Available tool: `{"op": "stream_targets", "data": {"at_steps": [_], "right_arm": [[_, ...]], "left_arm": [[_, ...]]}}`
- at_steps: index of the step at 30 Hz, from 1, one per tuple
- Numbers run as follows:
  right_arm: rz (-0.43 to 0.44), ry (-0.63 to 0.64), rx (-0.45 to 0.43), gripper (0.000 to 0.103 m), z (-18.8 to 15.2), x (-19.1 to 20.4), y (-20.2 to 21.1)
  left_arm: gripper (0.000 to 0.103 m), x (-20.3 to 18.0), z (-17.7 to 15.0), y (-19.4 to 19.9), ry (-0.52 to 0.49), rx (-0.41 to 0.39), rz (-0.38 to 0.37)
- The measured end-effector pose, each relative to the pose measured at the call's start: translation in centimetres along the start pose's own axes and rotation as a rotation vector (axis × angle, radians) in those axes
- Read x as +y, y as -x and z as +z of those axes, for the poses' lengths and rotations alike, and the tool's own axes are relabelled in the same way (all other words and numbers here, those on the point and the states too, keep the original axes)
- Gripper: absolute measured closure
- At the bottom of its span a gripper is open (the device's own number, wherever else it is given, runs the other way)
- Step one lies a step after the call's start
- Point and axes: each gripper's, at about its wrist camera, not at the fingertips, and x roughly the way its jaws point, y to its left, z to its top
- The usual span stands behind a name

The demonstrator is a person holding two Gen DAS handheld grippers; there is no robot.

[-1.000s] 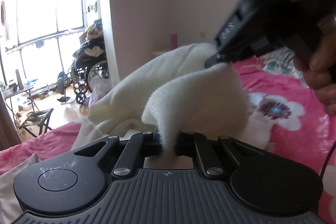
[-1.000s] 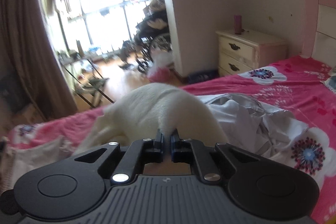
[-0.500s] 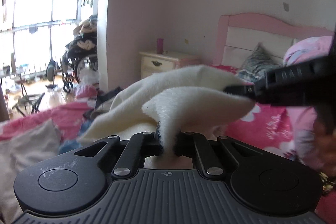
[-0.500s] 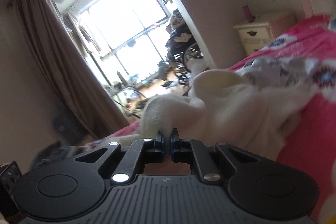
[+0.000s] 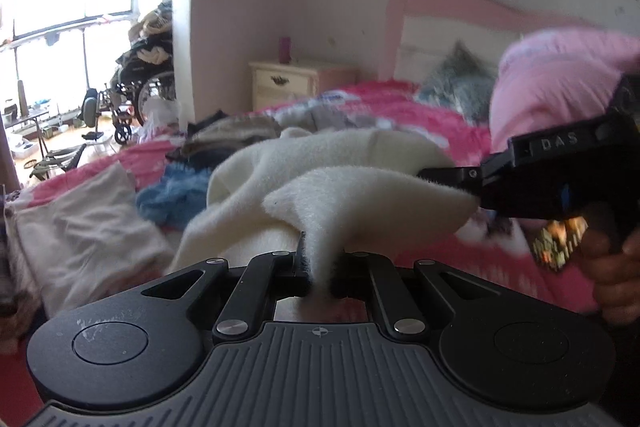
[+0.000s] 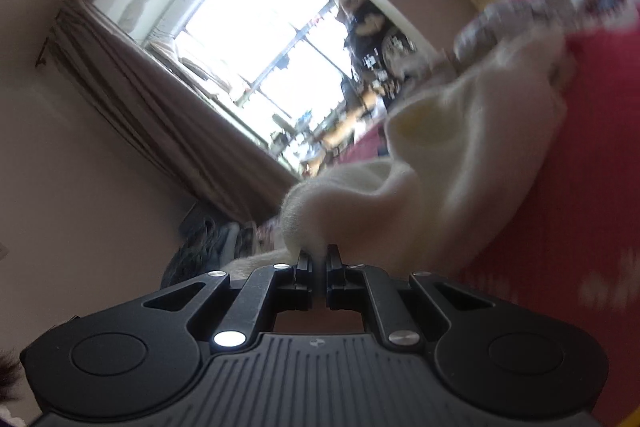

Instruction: Fold clothes

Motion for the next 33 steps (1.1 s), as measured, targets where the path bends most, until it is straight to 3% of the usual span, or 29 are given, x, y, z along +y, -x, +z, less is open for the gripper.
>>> {"op": "stream_targets", "data": {"at_steps": [7, 10, 13, 15, 19, 21, 26, 33], "right_arm": [[-0.262, 0.061, 0.185, 0.094, -5.4, -2.7, -2.6], [-0.325, 0.106, 0.222, 0.091, -5.8, -2.3, -2.3], [-0.377, 0.174, 0.228, 0.075, -6.1, -1.3, -1.2], [-0.408, 0.229, 0.222, 0.071, -6.3, -0.6, -0.1], [-0.42, 0.305, 0.173, 0.067, -6.5, 0.8, 2.2], [-0.421, 0.367, 0.142, 0.062, -6.0, 2.0, 1.2], [-0.376, 0.494, 0.179, 0.047, -3.6, 4.1, -4.4], [-0.329, 0.658, 0.27, 0.031, -1.1, 7.1, -14.0]], "left_arm": [[0.095, -0.6, -5.3, -3.0, -0.083, 0.221, 0.021], [0.092, -1.0, -6.4, -3.4, -0.118, 0.234, 0.024], [0.086, -0.9, -6.8, -3.0, -0.123, 0.233, 0.025], [0.082, -0.6, -7.0, -2.6, -0.102, 0.241, 0.025], [0.077, -0.2, -7.4, -1.2, -0.054, 0.251, 0.048], [0.063, 0.5, -7.4, -0.9, -0.014, 0.238, 0.074], [0.061, 2.3, -7.6, -2.0, 0.065, 0.235, 0.108], [0.061, 4.4, -7.3, -2.9, 0.122, 0.203, 0.085]]}}
